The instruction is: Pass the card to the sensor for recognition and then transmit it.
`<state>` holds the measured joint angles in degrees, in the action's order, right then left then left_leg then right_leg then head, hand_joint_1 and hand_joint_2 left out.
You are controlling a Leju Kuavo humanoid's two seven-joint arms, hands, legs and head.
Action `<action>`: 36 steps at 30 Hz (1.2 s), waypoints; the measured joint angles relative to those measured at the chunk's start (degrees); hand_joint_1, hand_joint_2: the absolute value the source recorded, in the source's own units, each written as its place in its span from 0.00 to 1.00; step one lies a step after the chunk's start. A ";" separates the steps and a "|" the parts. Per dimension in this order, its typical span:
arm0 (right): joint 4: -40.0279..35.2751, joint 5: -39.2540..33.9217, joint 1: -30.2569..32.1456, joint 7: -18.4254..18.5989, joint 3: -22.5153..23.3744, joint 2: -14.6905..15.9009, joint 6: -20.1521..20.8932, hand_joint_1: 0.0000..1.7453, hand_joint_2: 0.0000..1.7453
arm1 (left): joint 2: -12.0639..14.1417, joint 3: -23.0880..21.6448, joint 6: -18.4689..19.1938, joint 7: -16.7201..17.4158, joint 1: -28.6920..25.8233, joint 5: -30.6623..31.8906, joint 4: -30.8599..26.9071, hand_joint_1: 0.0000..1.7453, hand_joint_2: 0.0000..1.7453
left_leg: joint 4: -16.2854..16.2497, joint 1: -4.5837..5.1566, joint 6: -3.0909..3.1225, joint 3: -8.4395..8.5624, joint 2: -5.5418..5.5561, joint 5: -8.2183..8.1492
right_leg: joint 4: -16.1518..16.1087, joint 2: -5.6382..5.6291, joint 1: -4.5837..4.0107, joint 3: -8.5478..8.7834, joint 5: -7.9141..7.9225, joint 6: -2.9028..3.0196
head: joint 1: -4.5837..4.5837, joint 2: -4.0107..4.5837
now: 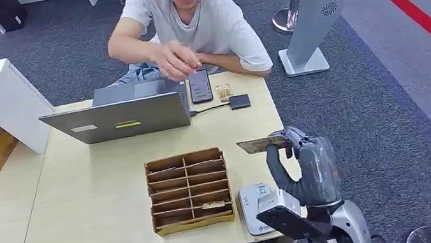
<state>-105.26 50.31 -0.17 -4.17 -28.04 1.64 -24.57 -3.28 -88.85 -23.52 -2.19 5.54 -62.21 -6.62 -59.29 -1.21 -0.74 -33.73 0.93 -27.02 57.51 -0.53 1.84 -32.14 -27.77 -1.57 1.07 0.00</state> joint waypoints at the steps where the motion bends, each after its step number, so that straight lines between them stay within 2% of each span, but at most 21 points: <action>1: 0.09 0.13 -0.87 0.11 -0.51 0.00 0.15 1.00 1.00 | 0.00 0.00 0.31 0.24 0.04 0.29 0.00 0.00 1.00 | 0.00 0.00 0.02 0.00 0.00 0.02 | 0.00 0.00 0.00 0.00 0.00 0.00 | 0.00 0.00; 9: 1.47 2.93 -7.21 2.56 -4.05 -0.07 1.27 1.00 1.00 | 0.04 0.00 0.88 0.02 0.29 5.42 0.00 0.00 1.00 | 0.00 0.00 -0.02 0.00 0.01 0.04 | 0.00 0.01 0.00 0.00 0.00 0.00 | 0.02 0.00; 14: 4.55 3.96 -9.35 3.19 -5.25 -0.09 1.38 1.00 1.00 | 0.22 0.00 0.72 0.09 0.30 7.85 0.00 0.00 1.00 | 0.00 0.00 -0.02 -0.02 0.01 0.04 | 0.00 0.01 0.00 0.00 0.00 0.00 | 0.00 0.00; 18: 7.24 5.75 -11.26 5.23 -5.97 -0.18 1.73 1.00 1.00 | 0.22 0.00 0.35 0.33 0.34 9.47 0.00 0.00 1.00 | 0.00 0.00 -0.02 -0.01 0.02 0.05 | 0.00 0.01 0.00 0.00 0.01 0.00 | 0.00 0.00; 22: 9.83 7.13 -12.43 6.62 -6.26 -0.48 1.90 1.00 1.00 | 0.22 0.00 0.22 0.72 0.42 10.71 0.00 0.00 1.00 | 0.00 0.00 -0.02 -0.01 0.02 0.05 | 0.01 0.01 0.00 0.00 0.01 0.00 | 0.00 0.00; 36: 13.18 7.30 -13.84 6.99 -6.89 -1.07 1.95 1.00 1.00 | 0.22 0.00 0.22 0.83 0.55 11.04 0.00 0.00 1.00 | 0.00 0.00 -0.02 -0.03 0.03 0.05 | 0.00 0.03 0.00 0.00 0.01 0.00 | 0.00 0.00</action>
<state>-92.08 57.61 -14.01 2.82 -34.93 0.57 -22.62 -3.06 -88.85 -23.30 -1.36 6.09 -51.17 -6.62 -59.29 -1.21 -0.76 -33.76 0.96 -26.98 57.52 -0.50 1.84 -32.14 -27.76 -1.57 1.07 0.00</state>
